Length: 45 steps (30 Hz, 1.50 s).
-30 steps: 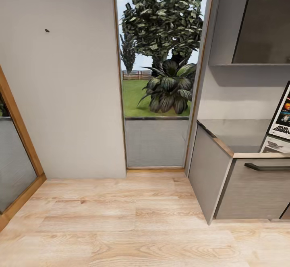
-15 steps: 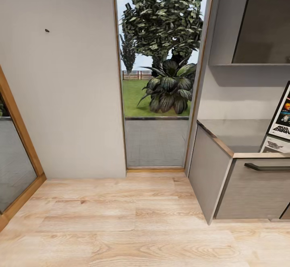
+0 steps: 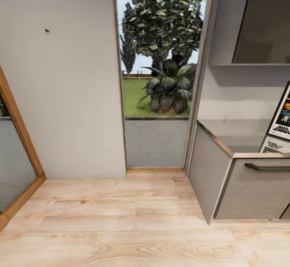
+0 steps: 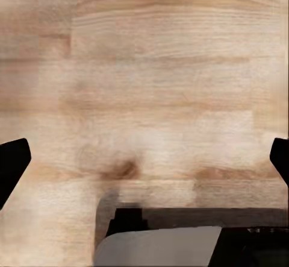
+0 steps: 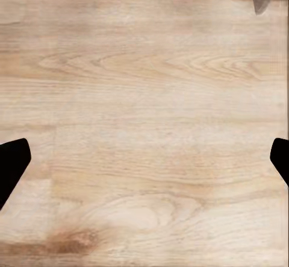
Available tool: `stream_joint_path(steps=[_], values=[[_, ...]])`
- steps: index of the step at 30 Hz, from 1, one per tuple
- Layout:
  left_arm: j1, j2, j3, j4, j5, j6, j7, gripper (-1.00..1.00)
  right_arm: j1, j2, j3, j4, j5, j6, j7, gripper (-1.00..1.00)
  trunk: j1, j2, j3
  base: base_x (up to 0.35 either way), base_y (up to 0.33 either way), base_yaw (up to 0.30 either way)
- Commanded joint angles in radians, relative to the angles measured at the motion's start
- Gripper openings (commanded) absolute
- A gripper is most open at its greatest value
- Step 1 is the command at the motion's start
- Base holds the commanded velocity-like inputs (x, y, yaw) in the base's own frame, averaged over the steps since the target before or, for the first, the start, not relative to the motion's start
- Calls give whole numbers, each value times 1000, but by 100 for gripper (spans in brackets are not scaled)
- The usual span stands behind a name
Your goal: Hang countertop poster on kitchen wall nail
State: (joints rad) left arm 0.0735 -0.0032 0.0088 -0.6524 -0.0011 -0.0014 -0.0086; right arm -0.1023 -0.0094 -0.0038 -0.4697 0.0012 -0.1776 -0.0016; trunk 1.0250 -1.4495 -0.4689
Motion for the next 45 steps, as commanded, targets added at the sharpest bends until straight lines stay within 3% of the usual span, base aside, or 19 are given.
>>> stream_joint_path(steps=[1, 4, 6, 10, 26, 45], values=[[1, 0, 2, -6, 0, 0, -1, 100, 0, -1, 0, -2, 0, -4, 0, 100, 0, 0, -1, 0, 0, 0], [2, 0, 2, -11, 1, -1, -1, 100, 3, -12, 0, -7, 1, -5, -1, 100, 0, 0, -1, 0, 0, 0], [2, 0, 3, -9, 2, 0, -2, 100, 5, -35, 0, -9, 0, -5, 0, 100, 0, 0, -1, 0, 0, 0], [3, 0, 4, 20, 0, 0, -1, 100, 6, -46, 0, -7, 0, -5, -1, 100, 0, 0, -1, 0, 0, -3], [3, 0, 3, 26, 0, 0, -1, 100, 6, -47, 0, -7, -3, -5, 0, 100, 0, 0, 4, 0, -7, -233], [3, 0, 0, 28, -2, 0, -1, 100, 6, -47, -1, -7, -1, -6, -1, 100, 0, 0, 9, 0, -274, -179]])
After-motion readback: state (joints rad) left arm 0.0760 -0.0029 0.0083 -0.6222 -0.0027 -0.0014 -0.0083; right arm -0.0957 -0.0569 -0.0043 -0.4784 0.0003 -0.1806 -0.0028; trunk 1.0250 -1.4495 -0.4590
